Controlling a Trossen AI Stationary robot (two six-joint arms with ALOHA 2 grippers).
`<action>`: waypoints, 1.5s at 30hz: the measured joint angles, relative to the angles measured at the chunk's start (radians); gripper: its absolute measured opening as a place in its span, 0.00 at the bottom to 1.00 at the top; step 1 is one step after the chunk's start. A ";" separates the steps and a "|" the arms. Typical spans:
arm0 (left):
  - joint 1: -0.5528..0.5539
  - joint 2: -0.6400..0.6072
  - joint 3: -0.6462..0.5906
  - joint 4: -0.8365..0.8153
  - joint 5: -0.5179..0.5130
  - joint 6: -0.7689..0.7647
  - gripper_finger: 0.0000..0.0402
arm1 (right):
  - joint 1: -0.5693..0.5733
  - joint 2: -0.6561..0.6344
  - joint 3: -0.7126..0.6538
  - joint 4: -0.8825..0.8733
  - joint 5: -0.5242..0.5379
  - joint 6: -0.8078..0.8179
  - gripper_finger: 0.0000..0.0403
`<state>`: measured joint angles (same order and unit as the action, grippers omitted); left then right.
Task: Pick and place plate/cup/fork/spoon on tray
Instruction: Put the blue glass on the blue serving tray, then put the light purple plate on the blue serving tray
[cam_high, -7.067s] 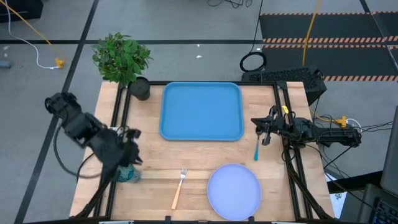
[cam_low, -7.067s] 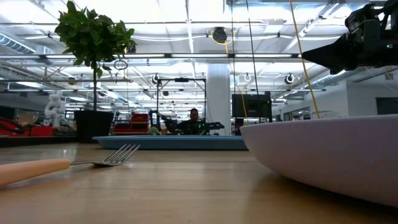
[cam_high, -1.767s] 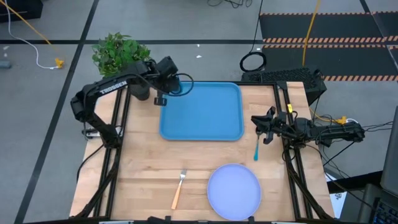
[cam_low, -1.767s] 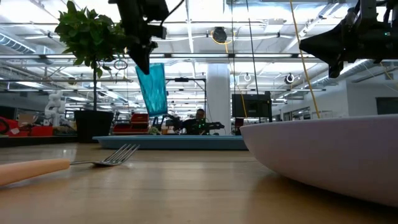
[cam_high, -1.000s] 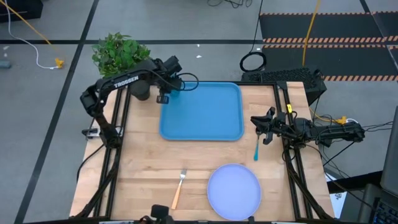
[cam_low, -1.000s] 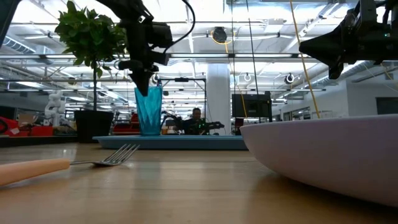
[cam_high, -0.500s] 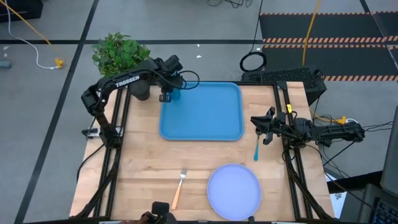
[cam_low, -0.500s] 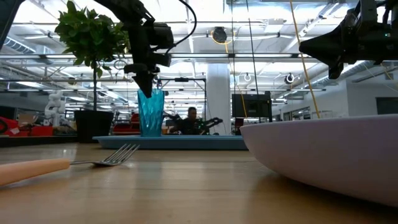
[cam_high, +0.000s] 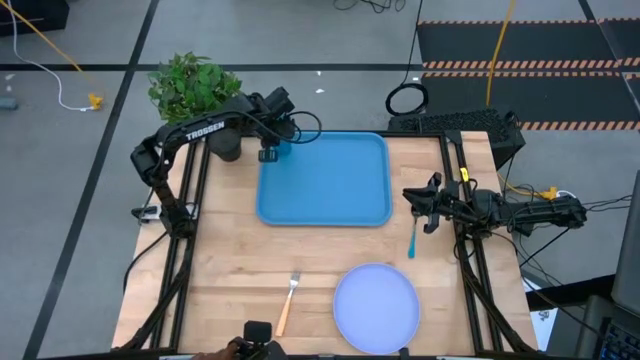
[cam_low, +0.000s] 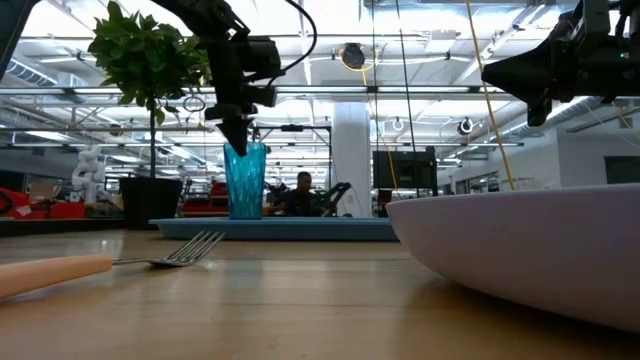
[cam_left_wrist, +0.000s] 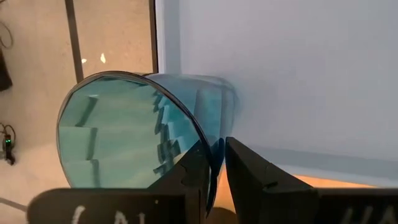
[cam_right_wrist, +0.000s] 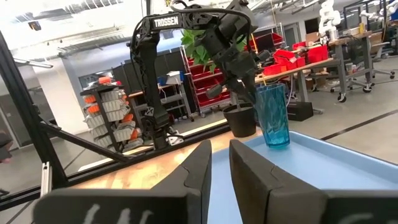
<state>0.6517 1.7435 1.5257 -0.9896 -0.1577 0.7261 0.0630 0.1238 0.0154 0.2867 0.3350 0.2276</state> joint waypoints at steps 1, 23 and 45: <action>0.000 0.000 0.000 0.000 0.000 -0.002 0.13 | 0.000 0.000 0.000 0.000 0.000 0.000 0.13; 0.003 0.000 0.000 0.000 0.001 -0.035 0.26 | 0.000 0.000 0.000 0.000 -0.012 0.001 0.13; -0.002 -0.058 0.000 0.031 0.000 -0.213 0.46 | 0.000 0.000 0.000 0.001 -0.025 0.020 0.13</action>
<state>0.6498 1.6857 1.5257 -0.9586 -0.1581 0.5133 0.0629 0.1237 0.0154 0.2874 0.3097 0.2480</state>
